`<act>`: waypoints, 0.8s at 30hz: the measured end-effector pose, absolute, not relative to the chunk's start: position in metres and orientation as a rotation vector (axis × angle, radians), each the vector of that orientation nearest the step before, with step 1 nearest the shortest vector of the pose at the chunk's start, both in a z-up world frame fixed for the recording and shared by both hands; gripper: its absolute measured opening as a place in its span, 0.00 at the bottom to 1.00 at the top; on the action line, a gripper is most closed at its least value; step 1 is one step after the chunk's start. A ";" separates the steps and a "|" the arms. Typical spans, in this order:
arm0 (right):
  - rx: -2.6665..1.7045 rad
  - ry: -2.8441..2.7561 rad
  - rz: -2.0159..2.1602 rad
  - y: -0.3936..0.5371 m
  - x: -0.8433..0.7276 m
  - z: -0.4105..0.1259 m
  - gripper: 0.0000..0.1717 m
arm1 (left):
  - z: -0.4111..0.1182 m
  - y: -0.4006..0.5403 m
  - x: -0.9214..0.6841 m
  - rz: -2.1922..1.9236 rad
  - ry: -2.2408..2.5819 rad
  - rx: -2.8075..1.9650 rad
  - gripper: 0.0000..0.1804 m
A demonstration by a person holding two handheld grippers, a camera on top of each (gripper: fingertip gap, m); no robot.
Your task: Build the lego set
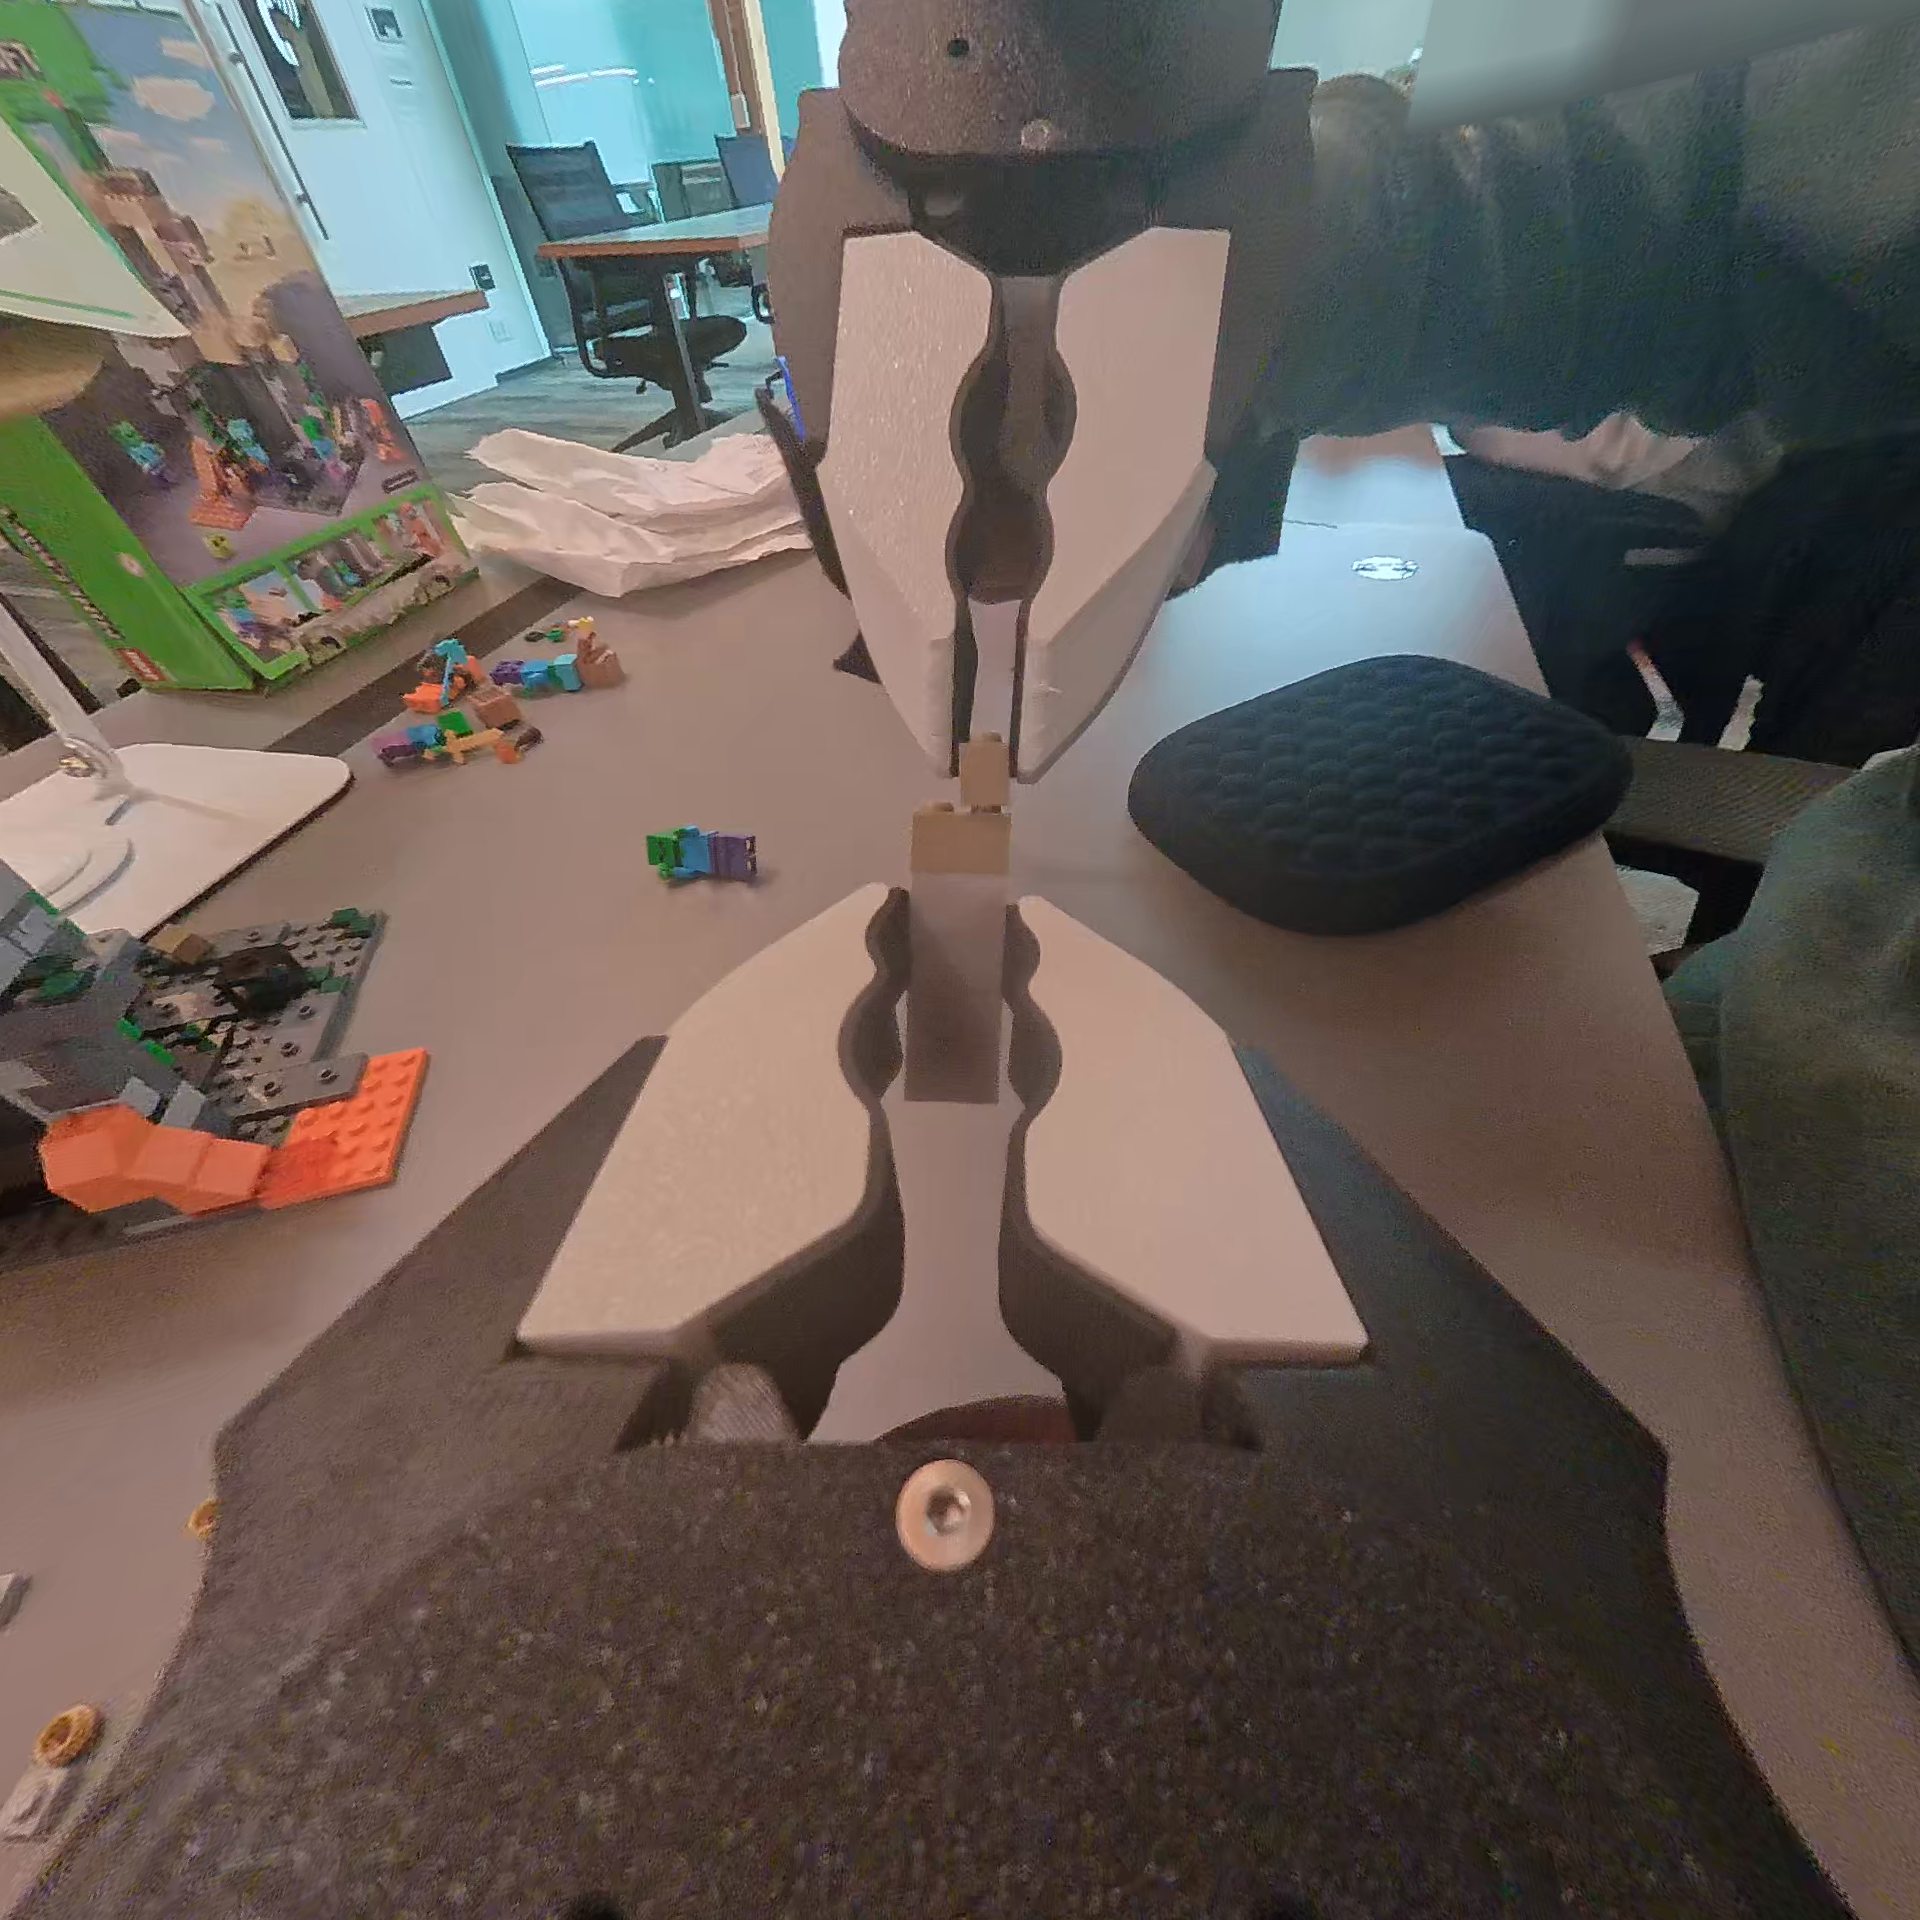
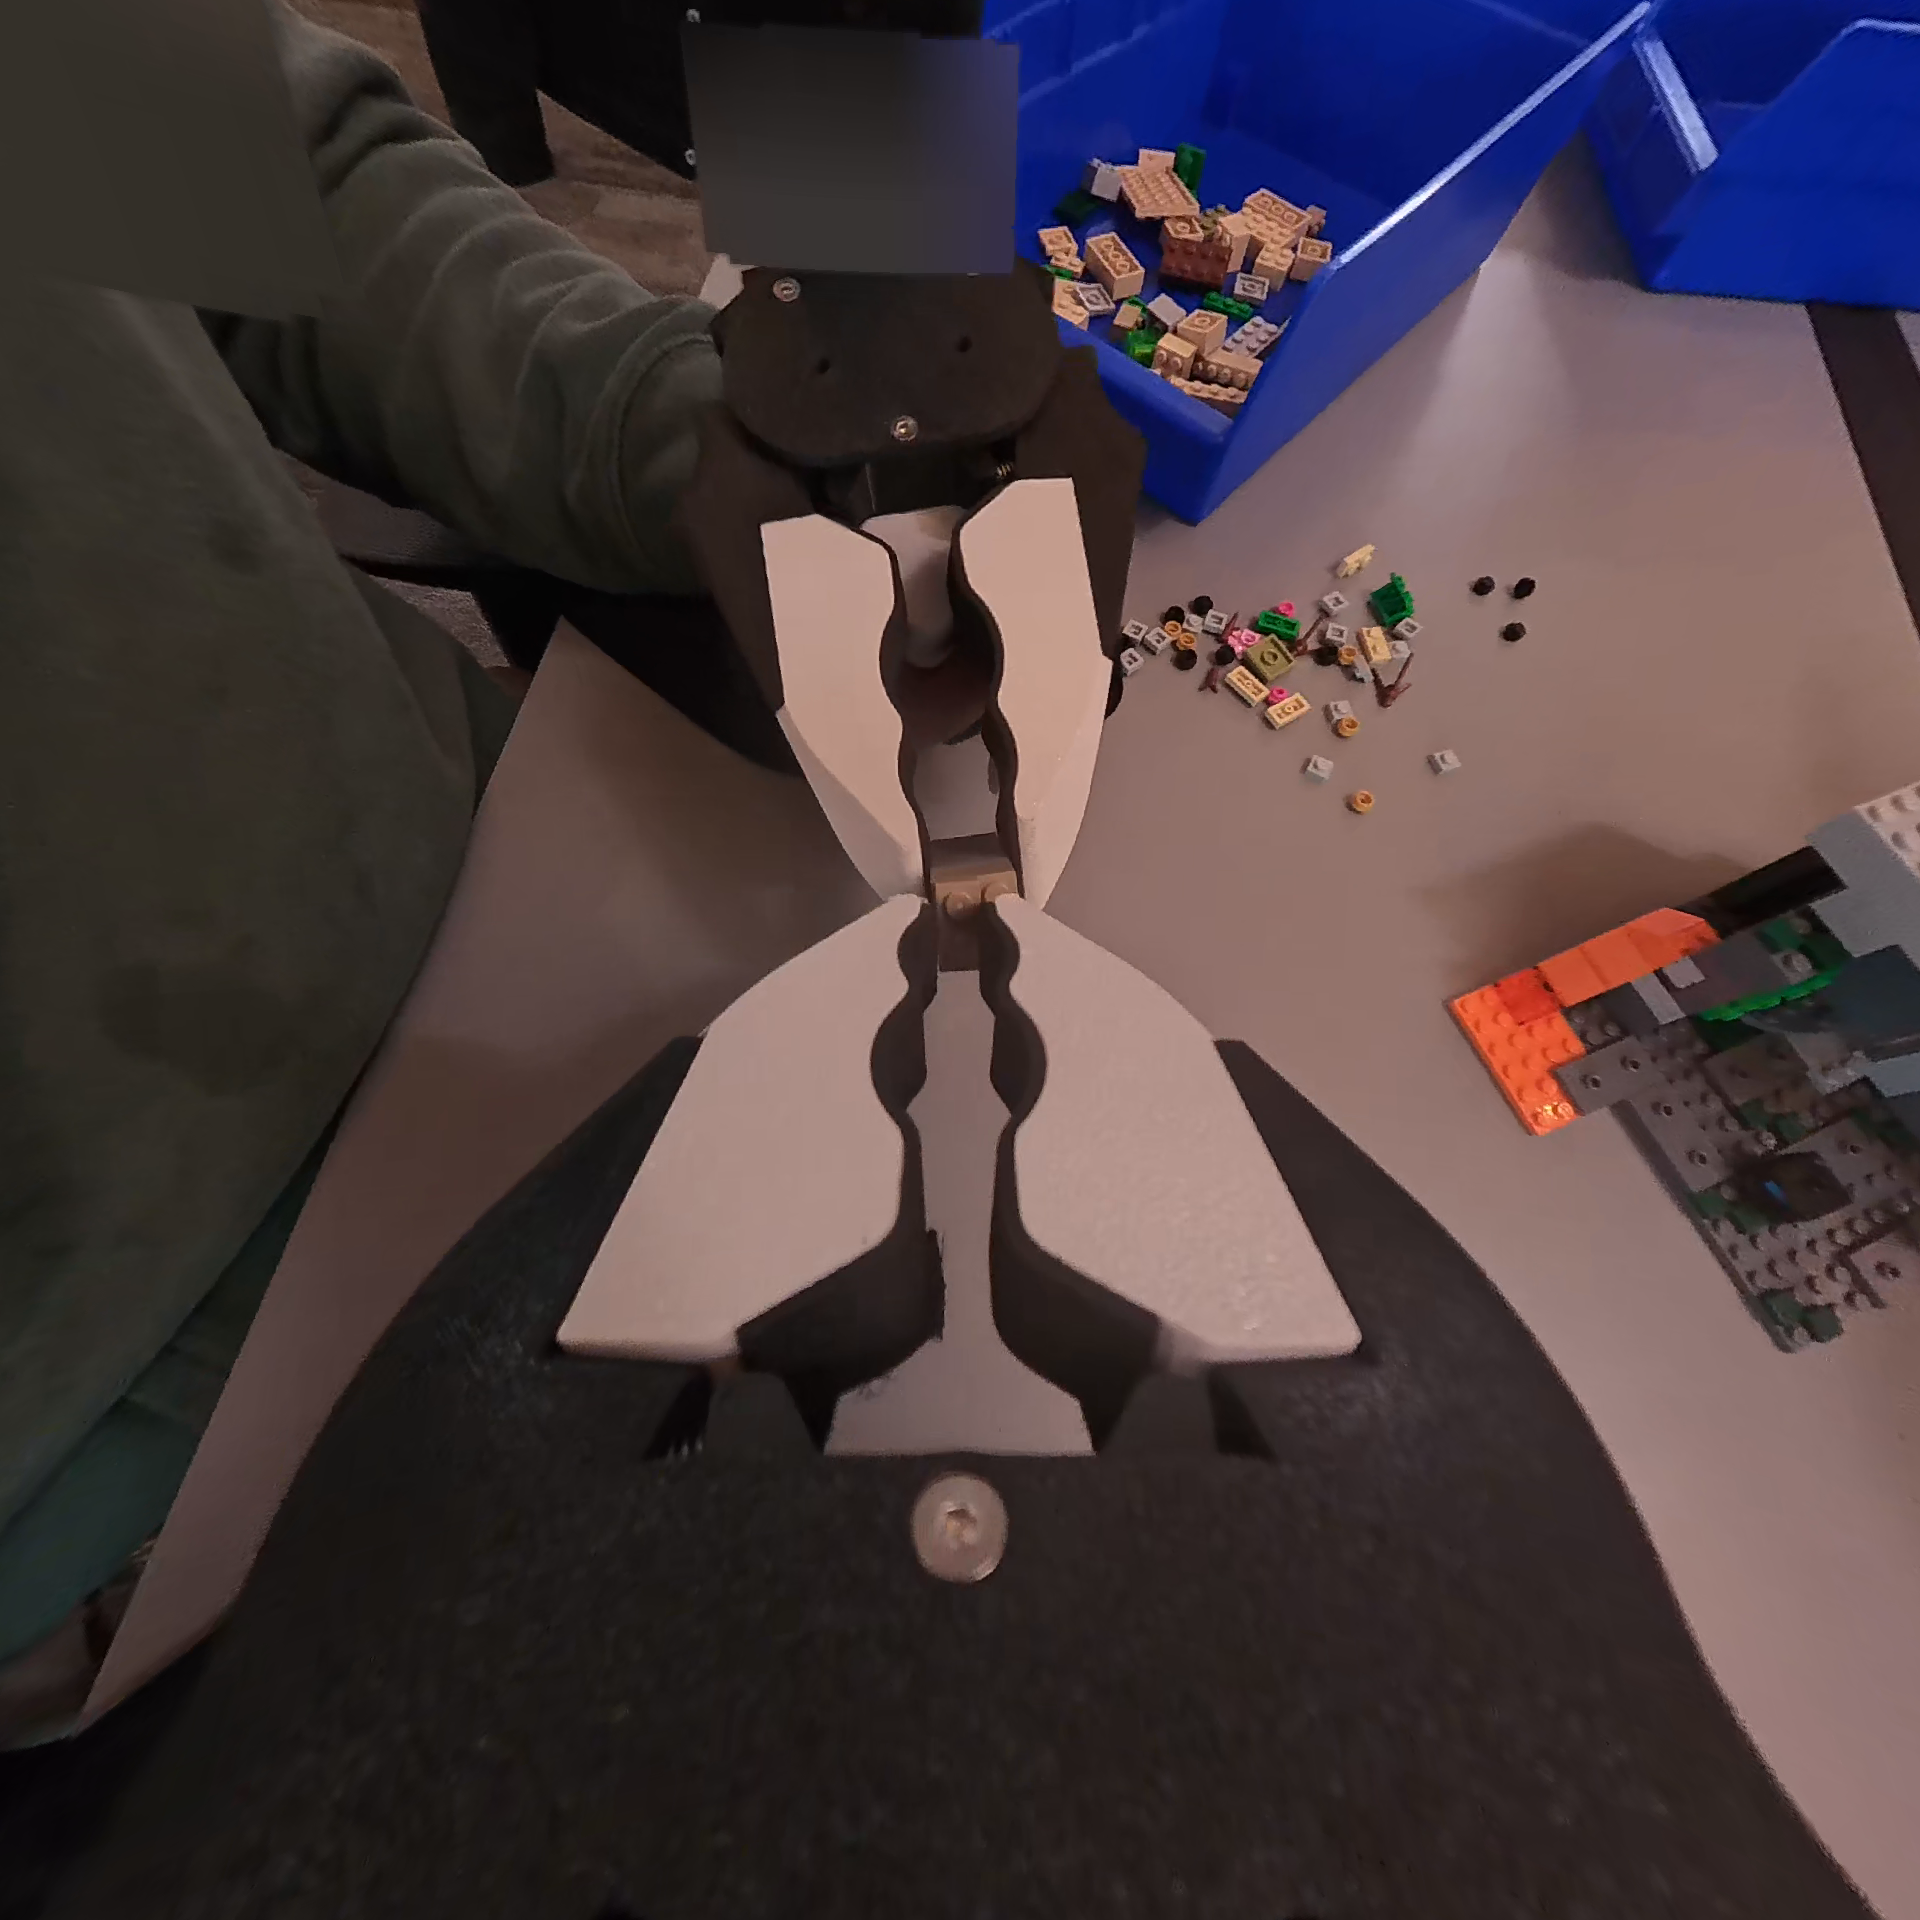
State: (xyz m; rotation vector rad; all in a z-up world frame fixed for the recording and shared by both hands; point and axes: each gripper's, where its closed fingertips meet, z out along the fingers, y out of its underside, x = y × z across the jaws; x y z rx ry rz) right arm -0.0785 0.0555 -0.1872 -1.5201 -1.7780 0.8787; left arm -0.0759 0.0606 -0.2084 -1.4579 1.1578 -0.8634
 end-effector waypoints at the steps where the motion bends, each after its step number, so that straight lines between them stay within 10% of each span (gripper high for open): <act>1: -1.508 -1.781 0.878 0.055 -0.078 -0.186 0.04 | -0.207 0.060 -0.076 -0.880 1.155 -1.454 0.09; 24: -1.481 -1.673 0.924 0.052 -0.076 -0.191 0.04 | -0.210 0.056 -0.075 -0.938 1.152 -1.505 0.09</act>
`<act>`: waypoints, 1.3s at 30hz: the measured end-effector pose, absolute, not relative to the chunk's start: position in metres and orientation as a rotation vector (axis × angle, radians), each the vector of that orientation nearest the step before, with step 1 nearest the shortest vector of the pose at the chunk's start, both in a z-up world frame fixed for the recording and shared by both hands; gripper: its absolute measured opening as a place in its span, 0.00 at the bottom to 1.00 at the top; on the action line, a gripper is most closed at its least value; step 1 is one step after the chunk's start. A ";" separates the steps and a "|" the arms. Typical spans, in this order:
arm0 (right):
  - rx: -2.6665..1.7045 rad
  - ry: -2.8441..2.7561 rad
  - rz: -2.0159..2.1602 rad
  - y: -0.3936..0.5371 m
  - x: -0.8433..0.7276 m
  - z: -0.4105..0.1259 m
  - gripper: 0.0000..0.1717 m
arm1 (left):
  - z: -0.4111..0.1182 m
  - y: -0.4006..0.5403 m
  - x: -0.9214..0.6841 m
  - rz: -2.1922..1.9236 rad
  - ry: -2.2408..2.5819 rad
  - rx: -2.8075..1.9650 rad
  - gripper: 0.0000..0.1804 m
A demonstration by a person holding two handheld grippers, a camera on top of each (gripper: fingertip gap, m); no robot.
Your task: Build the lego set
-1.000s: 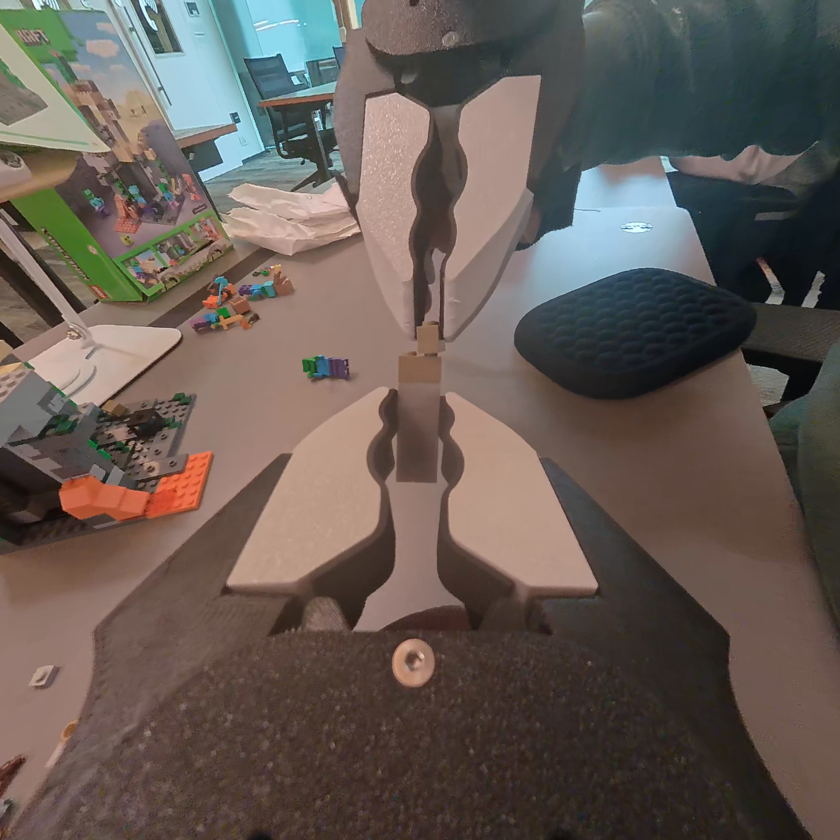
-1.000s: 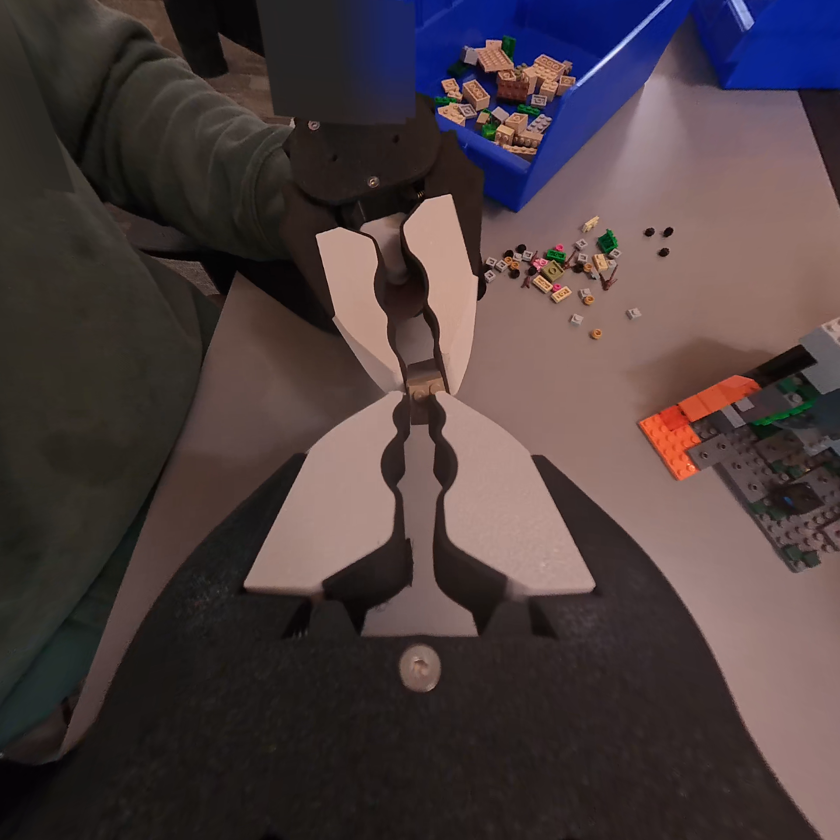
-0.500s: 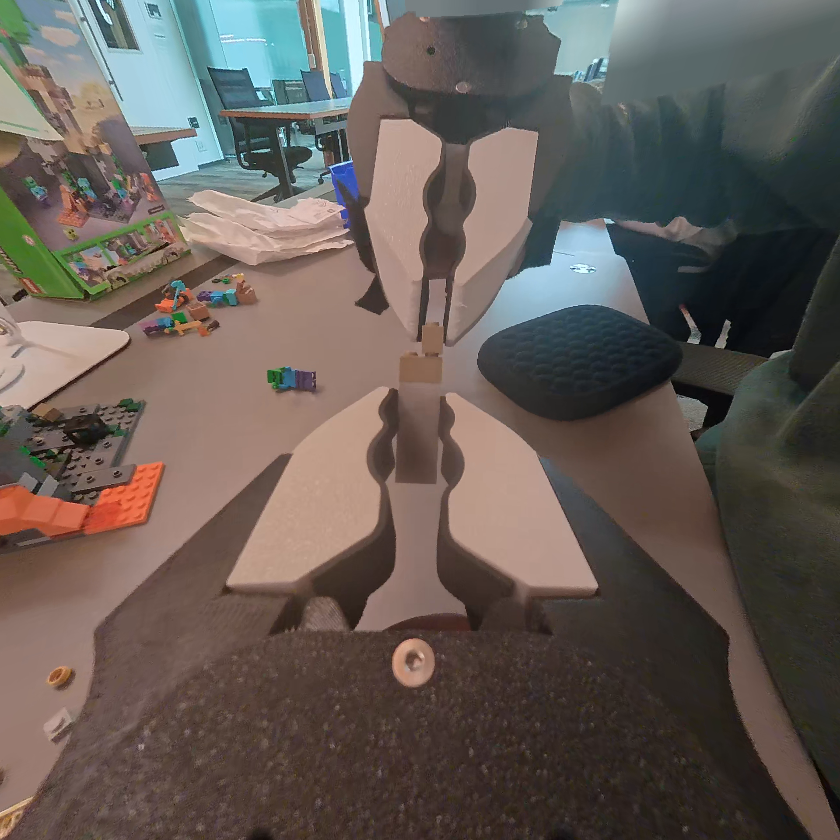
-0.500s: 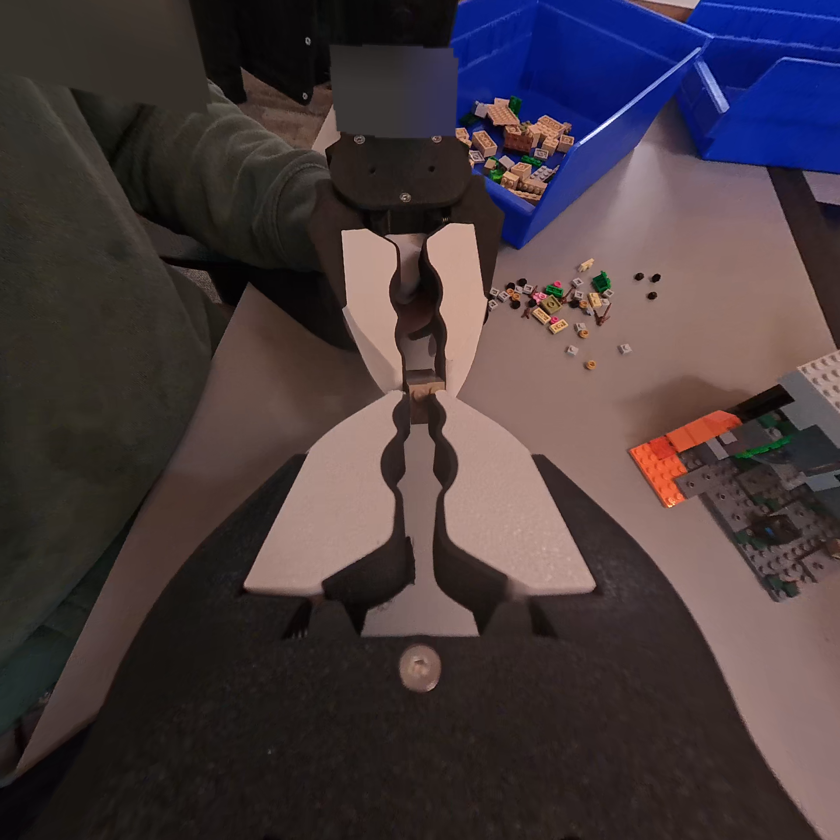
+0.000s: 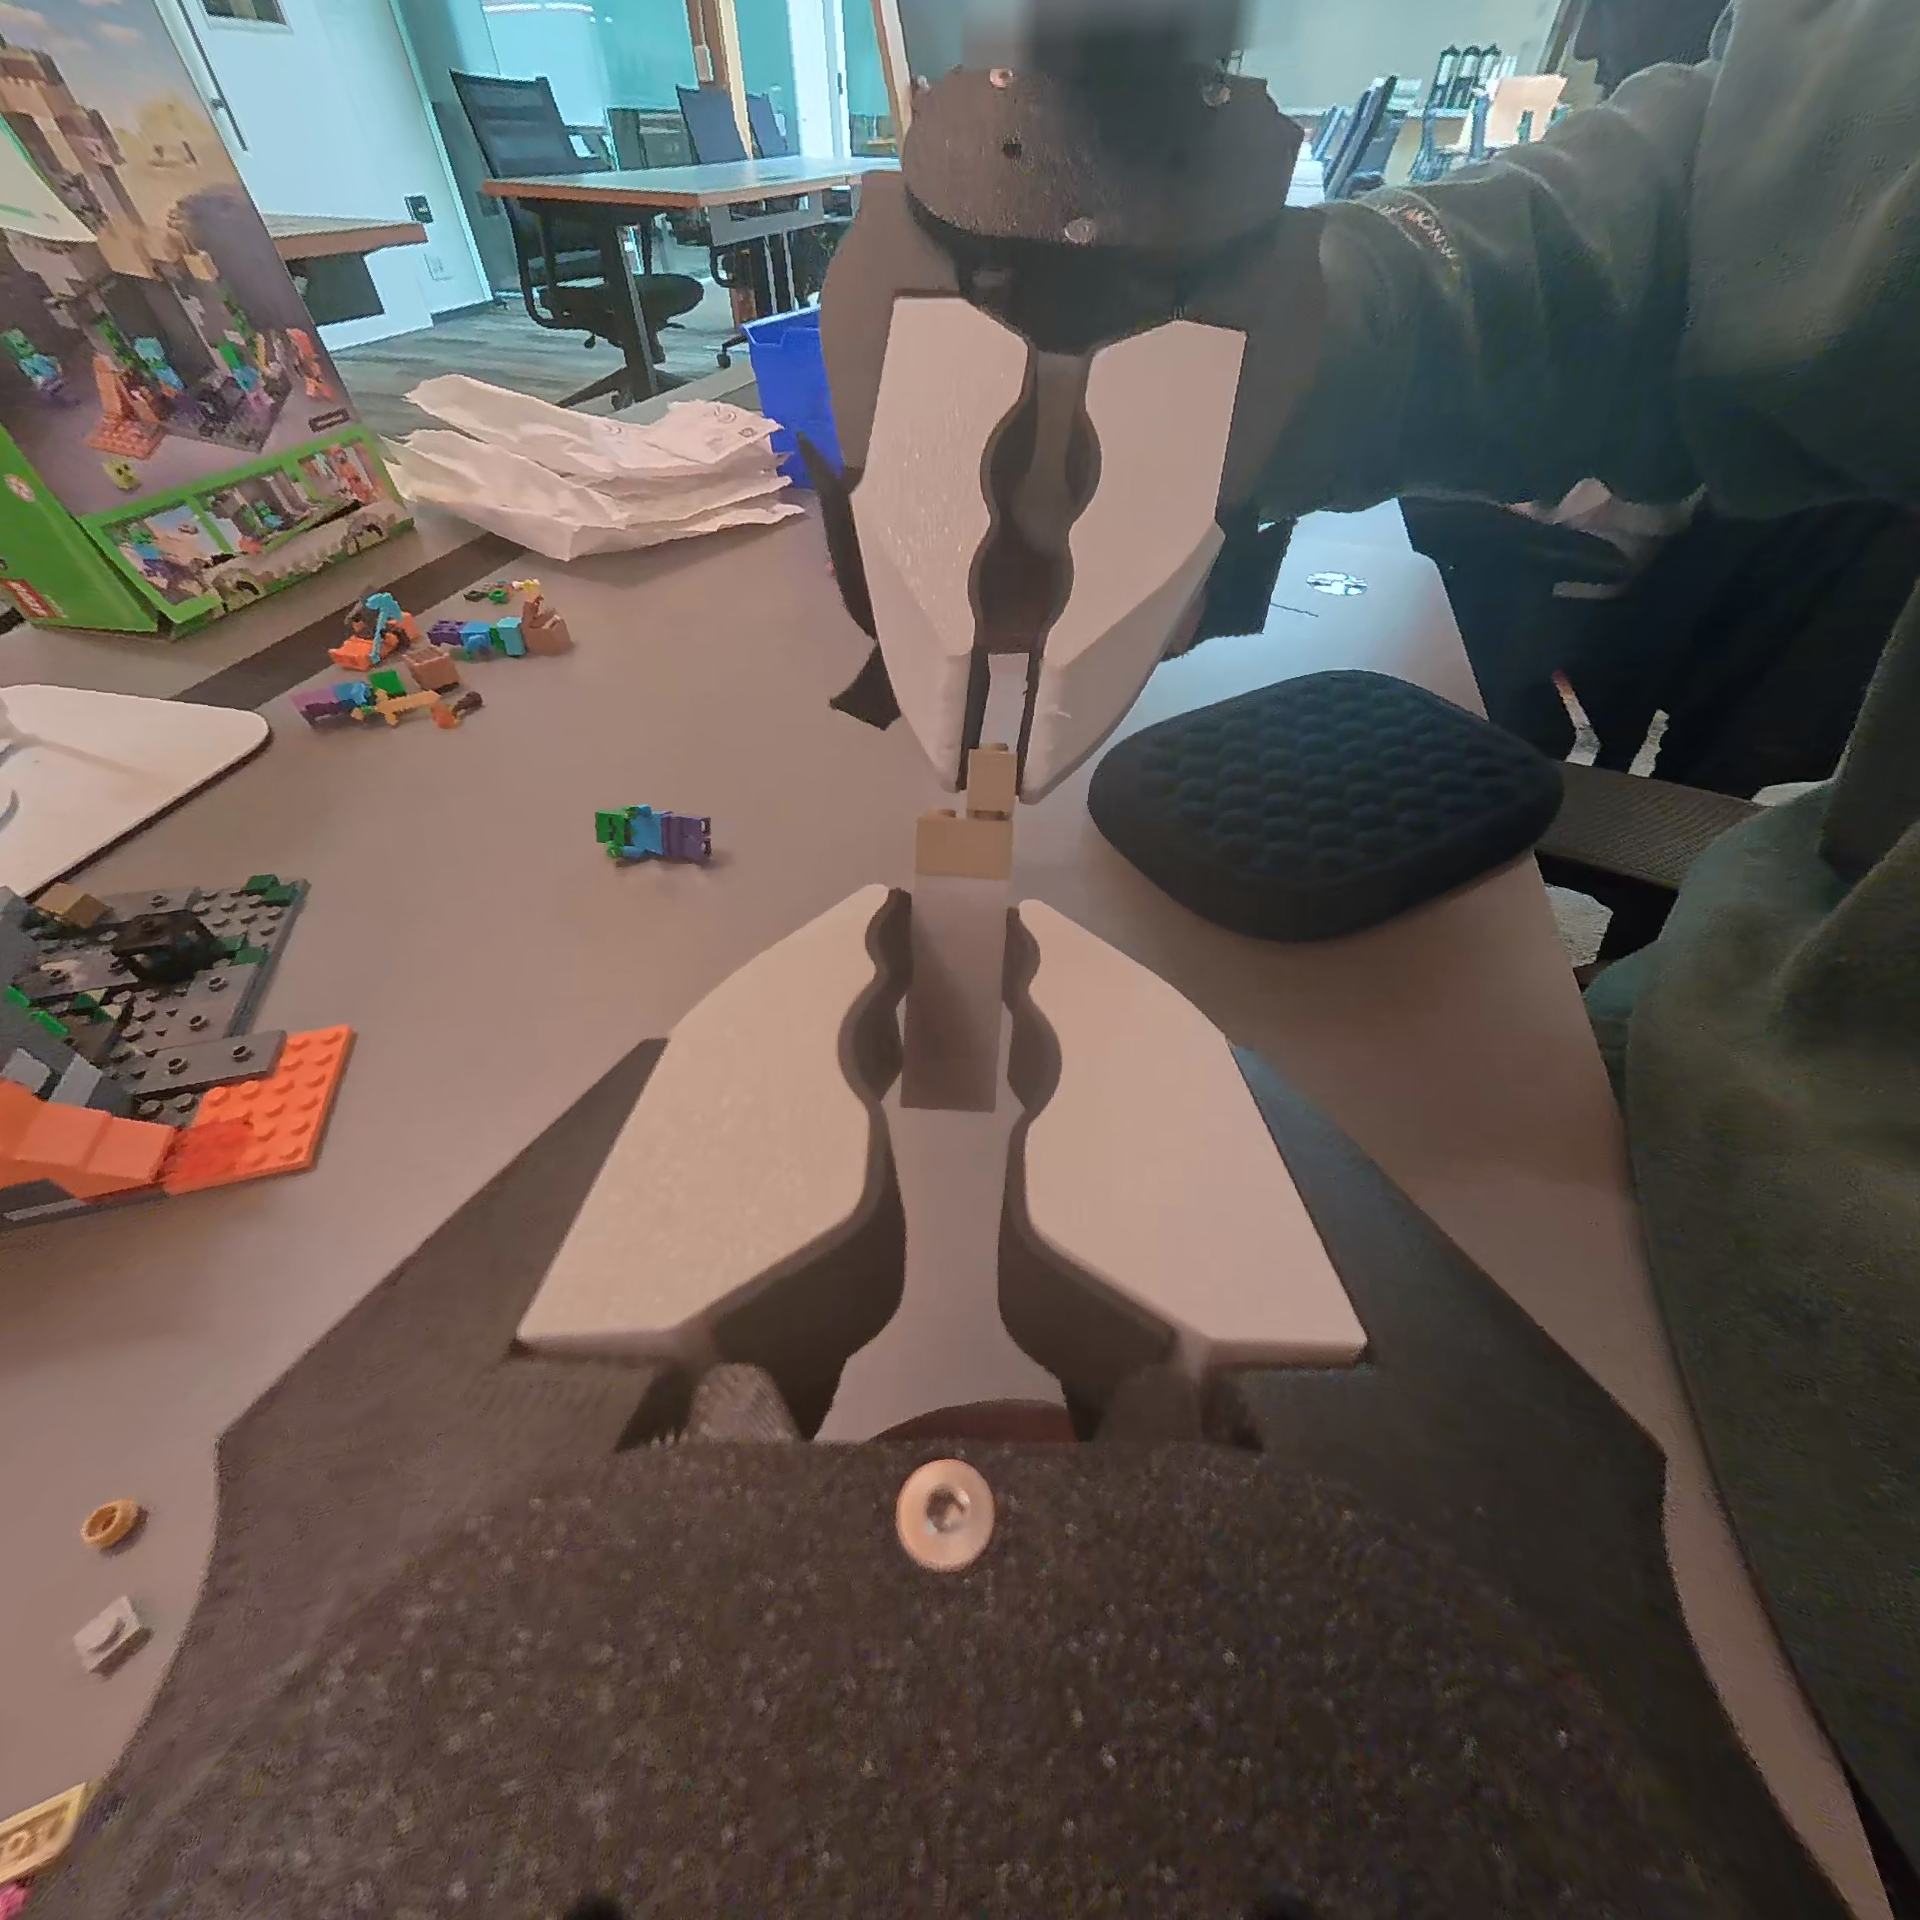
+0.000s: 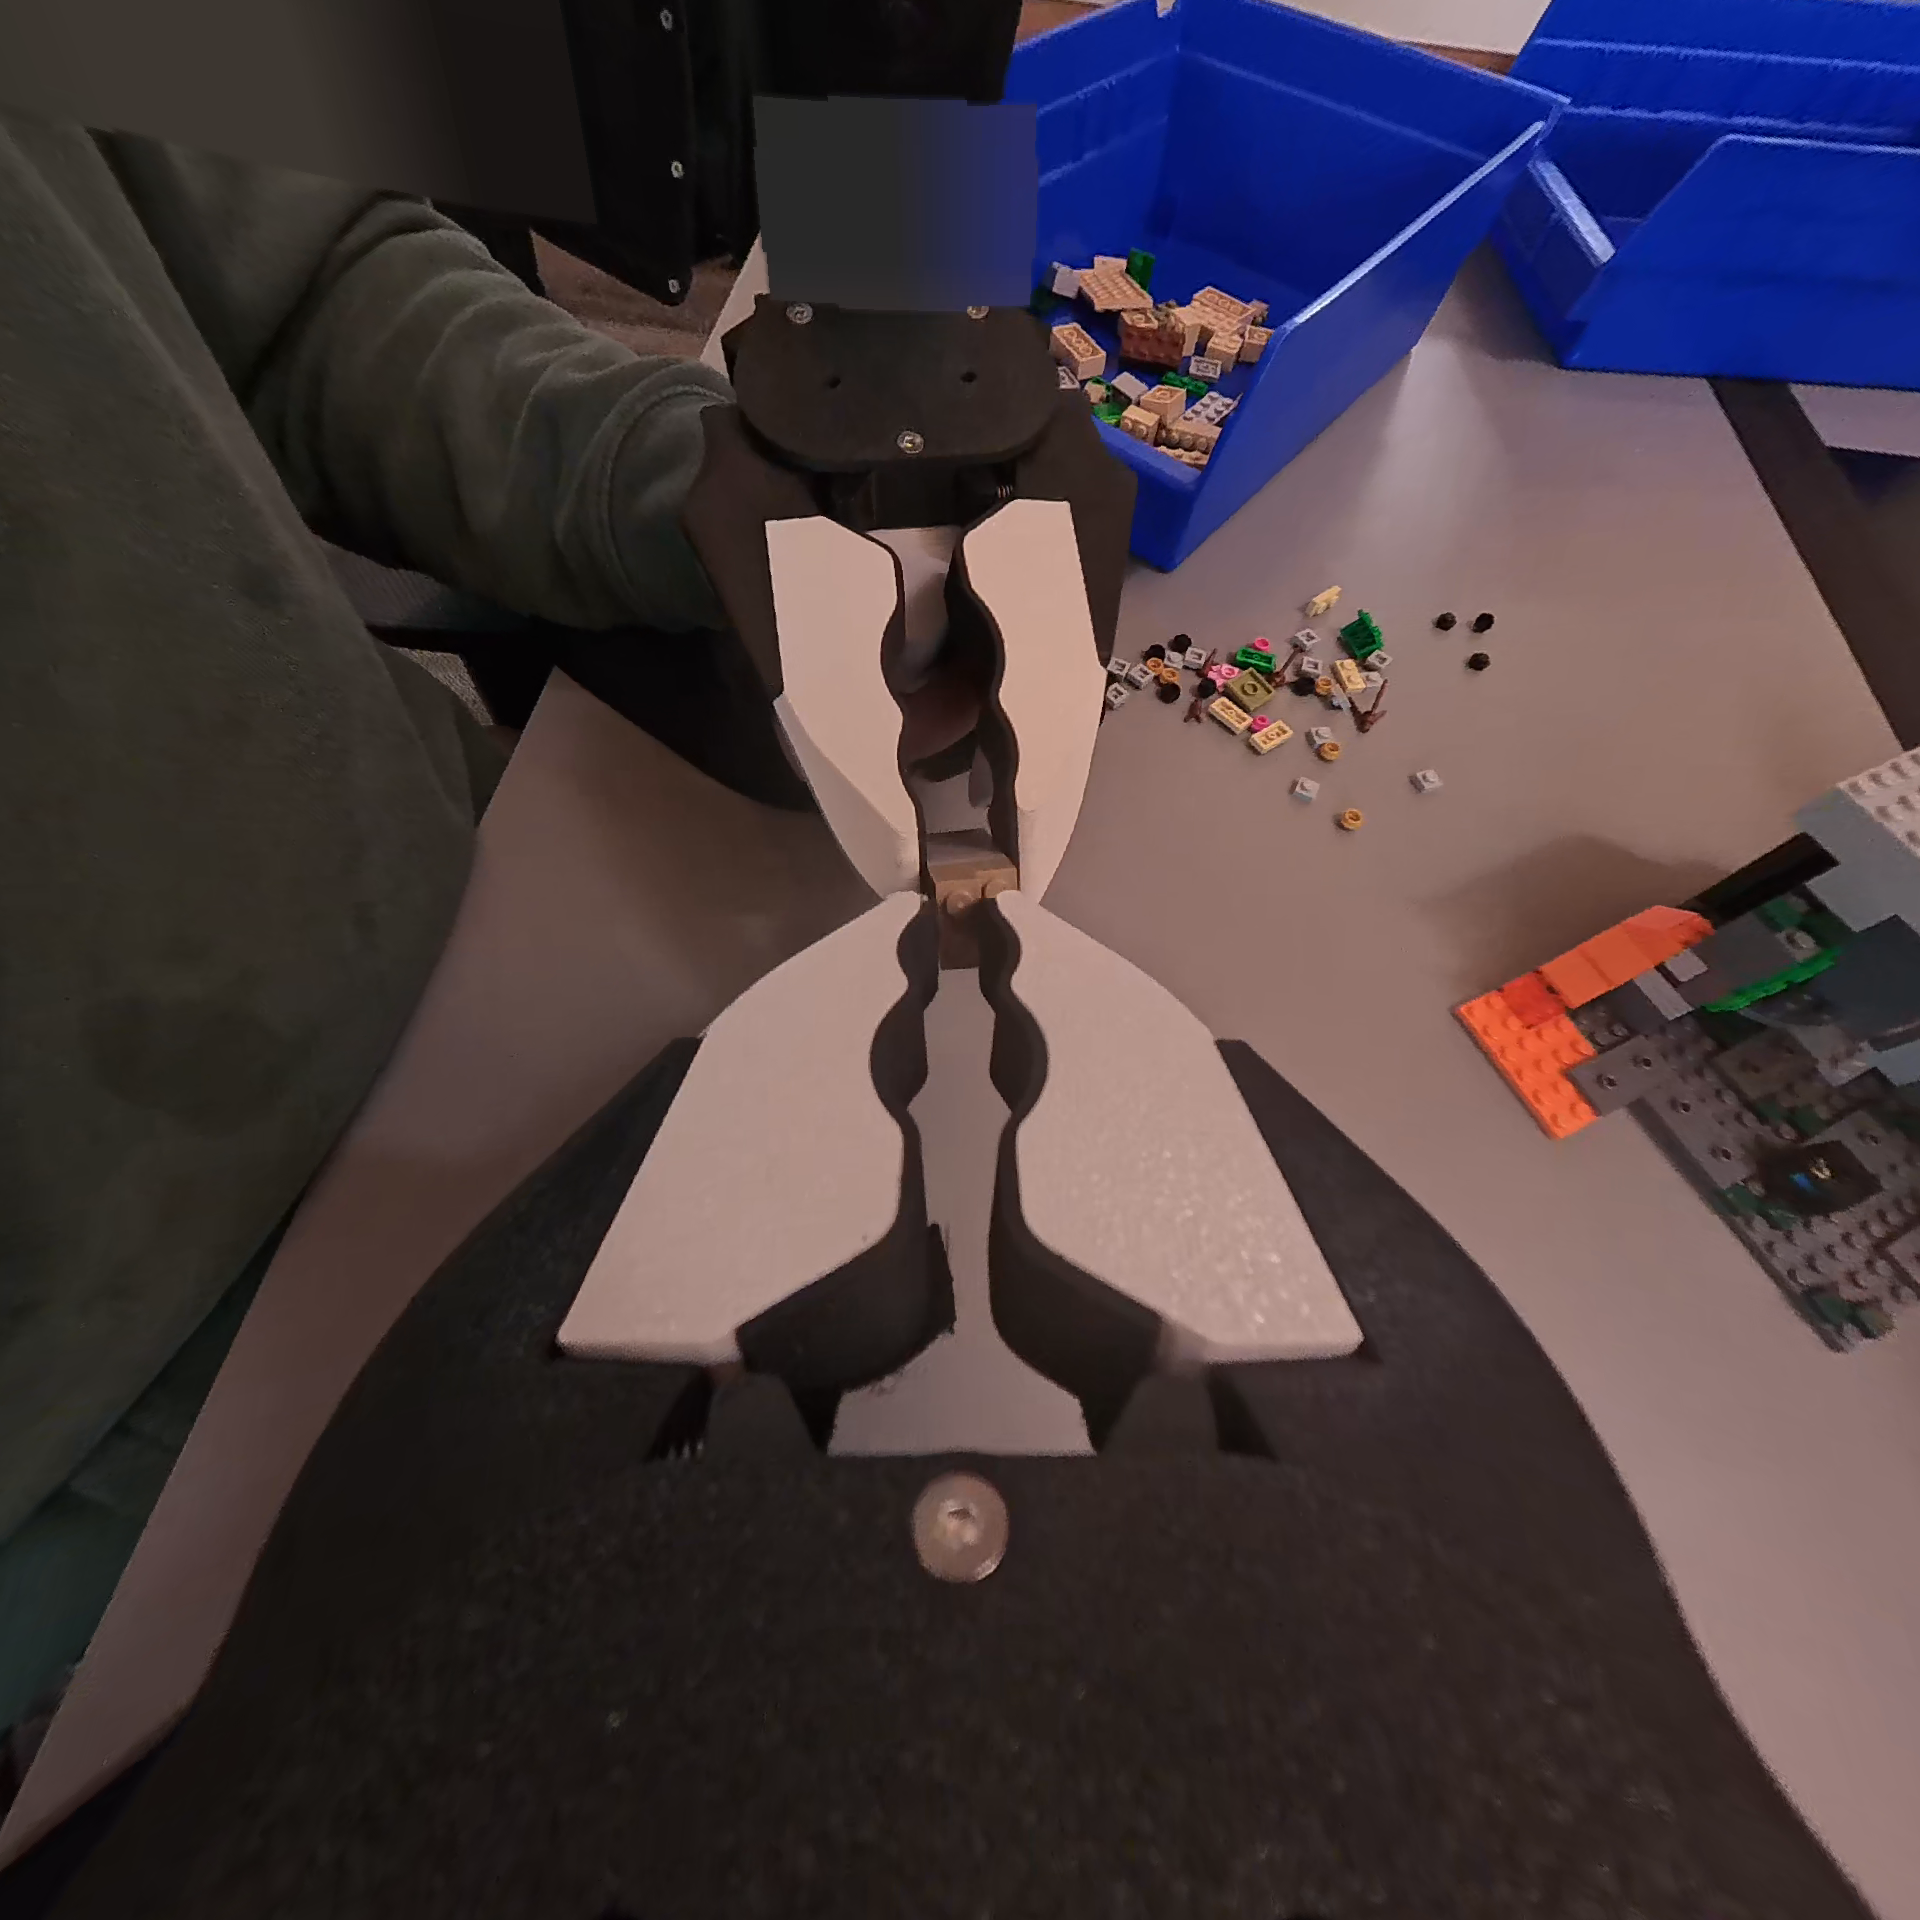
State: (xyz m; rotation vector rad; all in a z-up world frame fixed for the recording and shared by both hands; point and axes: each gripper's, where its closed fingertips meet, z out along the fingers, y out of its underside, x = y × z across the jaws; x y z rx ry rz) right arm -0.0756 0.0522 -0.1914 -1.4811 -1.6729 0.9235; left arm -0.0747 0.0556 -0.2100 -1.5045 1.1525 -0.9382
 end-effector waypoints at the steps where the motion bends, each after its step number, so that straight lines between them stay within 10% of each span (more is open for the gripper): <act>1: -1.485 -1.667 0.931 0.052 -0.075 -0.193 0.04 | -0.211 0.055 -0.074 -0.940 1.156 -1.511 0.09; 39: -1.681 -1.249 1.425 0.064 -0.081 -0.203 0.04 | -0.223 0.062 -0.079 -1.193 1.041 -1.693 0.09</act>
